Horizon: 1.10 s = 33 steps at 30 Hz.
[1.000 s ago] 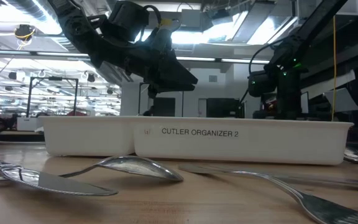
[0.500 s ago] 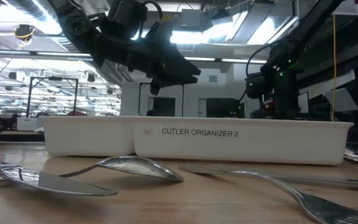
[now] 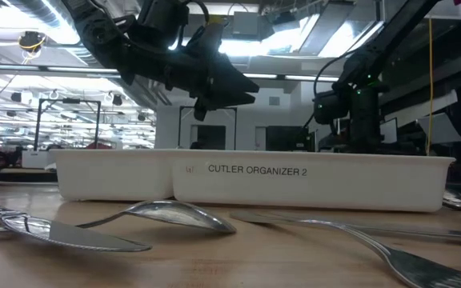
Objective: Sort silverware
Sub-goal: Put the knife into the organizer tray
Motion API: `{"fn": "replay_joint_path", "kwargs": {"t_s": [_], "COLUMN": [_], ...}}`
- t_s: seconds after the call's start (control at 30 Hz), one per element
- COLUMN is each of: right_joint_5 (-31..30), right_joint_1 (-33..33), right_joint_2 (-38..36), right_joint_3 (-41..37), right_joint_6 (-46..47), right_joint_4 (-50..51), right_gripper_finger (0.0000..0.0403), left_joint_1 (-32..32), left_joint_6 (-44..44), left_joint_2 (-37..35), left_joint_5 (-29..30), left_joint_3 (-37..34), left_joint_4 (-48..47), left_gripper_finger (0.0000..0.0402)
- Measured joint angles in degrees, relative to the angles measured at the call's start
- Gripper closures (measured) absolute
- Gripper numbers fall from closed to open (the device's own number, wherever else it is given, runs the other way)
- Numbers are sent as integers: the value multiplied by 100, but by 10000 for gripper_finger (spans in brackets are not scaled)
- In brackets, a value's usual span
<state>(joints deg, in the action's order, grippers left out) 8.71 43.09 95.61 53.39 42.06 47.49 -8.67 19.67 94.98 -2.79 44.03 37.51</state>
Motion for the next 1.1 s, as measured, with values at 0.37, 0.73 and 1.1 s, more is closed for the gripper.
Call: {"fn": "replay_joint_path", "kwargs": {"t_s": [0.37,0.73,1.1], "right_joint_5": [13,-8,-20], "right_joint_1": [2,7,7], "right_joint_2": [-15,-24,-26], "right_joint_3": [11,19,631], "right_joint_6": [-599,-1402,-2120], "right_joint_4": [233,179,113], "right_gripper_finger": [375,375,375], "left_joint_1": [-78,-509,-900], "left_joint_6": [15,542,869], "left_joint_2": [-6,-7,-7], "left_joint_5": [5,15,11], "left_joint_3": [0,0,0], "left_joint_4": [673,860,861], "left_gripper_finger": [282,282,282]}}
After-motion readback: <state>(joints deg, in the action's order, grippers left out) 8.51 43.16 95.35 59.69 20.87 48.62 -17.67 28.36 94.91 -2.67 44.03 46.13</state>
